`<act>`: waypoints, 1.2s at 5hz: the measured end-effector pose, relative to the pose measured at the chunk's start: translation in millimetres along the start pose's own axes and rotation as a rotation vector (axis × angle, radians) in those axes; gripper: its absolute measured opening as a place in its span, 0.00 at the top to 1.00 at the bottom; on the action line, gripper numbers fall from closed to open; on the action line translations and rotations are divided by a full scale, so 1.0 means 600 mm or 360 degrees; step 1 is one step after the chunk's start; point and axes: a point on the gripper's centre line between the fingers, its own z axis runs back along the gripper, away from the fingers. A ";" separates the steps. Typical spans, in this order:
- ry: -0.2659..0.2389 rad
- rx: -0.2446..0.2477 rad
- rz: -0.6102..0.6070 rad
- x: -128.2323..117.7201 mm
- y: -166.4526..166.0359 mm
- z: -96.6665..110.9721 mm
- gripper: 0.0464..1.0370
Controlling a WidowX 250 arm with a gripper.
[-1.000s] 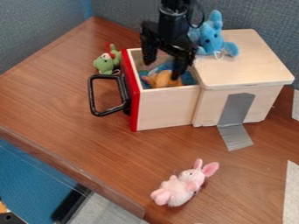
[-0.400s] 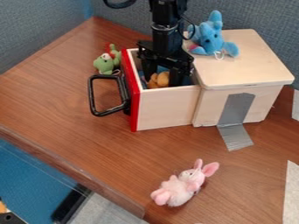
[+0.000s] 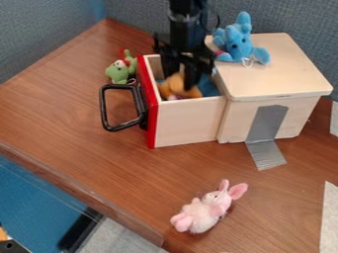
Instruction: Take the orange toy out of the drawer and put it on the bottom middle of the table
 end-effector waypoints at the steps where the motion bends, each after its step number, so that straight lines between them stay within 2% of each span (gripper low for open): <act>1: -0.0140 0.0025 -0.0051 0.000 0.003 0.058 0.69; 2: -0.0211 0.0025 -0.0095 -0.022 -0.006 0.094 0.72; 3: -0.0208 0.0021 -0.0157 -0.065 -0.020 0.120 0.72; 4: -0.0105 0.0011 -0.0220 -0.126 -0.041 0.107 0.72; 5: 0.0040 0.0038 -0.0237 -0.181 -0.046 0.068 0.72; 6: 0.0109 0.0077 -0.0255 -0.205 -0.050 0.040 0.72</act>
